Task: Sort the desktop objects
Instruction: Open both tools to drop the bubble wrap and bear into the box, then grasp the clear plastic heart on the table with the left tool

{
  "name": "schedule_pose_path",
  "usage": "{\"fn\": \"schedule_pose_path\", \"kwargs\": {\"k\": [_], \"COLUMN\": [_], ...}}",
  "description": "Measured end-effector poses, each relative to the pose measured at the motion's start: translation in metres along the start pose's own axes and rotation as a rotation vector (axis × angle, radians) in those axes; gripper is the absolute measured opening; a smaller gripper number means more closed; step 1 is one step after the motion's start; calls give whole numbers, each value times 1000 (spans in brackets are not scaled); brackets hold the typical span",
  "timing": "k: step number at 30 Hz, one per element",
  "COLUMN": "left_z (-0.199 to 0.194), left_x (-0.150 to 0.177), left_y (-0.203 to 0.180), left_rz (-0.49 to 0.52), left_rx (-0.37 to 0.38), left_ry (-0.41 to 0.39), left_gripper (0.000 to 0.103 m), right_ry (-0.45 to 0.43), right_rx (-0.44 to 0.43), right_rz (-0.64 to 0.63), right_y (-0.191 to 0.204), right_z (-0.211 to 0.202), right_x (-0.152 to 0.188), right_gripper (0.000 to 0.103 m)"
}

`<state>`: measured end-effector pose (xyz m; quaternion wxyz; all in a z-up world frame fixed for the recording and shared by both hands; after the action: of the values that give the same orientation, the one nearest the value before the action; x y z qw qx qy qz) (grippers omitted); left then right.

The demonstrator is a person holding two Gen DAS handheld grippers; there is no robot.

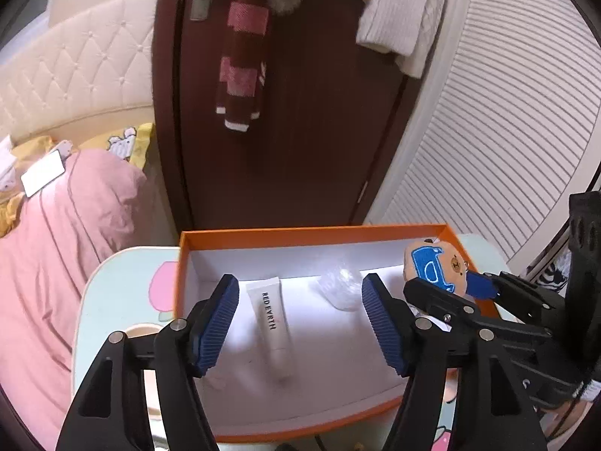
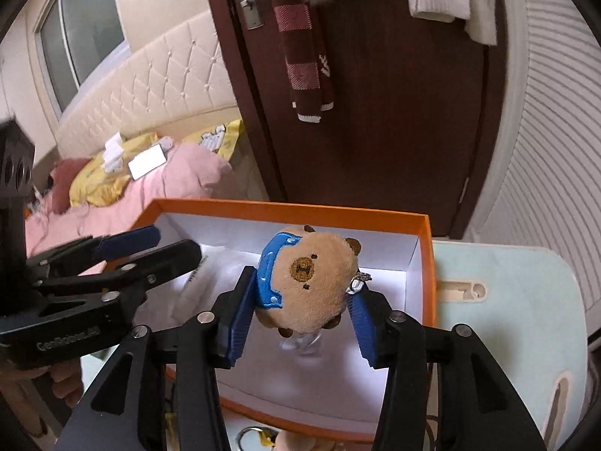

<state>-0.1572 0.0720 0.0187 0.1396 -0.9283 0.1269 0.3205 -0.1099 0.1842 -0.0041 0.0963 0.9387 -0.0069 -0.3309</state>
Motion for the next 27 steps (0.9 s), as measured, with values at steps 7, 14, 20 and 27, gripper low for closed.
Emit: {"fn": "schedule_pose_path", "kwargs": {"k": [7, 14, 20, 27], "left_z": [-48, -93, -106, -88], "left_x": [9, 37, 92, 179], "left_y": [5, 12, 22, 25], "left_rz": [-2, -6, -35, -87], "left_rx": [-3, -32, -52, -46], "left_ry": [-79, -120, -76, 40], "left_gripper": [69, 71, 73, 73], "right_ry": [-66, -185, -222, -73], "right_rx": [-3, 33, 40, 117], "right_rz": [-23, -34, -76, -133], "right_y": [3, 7, 8, 0], "right_z": [-24, -63, -112, -109], "right_x": [-2, -7, 28, 119], "right_gripper": [87, 91, 91, 91]}}
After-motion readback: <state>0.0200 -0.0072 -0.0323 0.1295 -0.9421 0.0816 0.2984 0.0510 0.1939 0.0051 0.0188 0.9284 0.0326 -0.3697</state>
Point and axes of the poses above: each gripper's, at about its wrist camera, not at the fingertips, and z roughly the way its jaws point, y to its left, x to its underside, the point moved 8 cm from there along z, roughly the way its jaws point, and after that the axes turned 8 degrees about y, right-handed, at the moved point
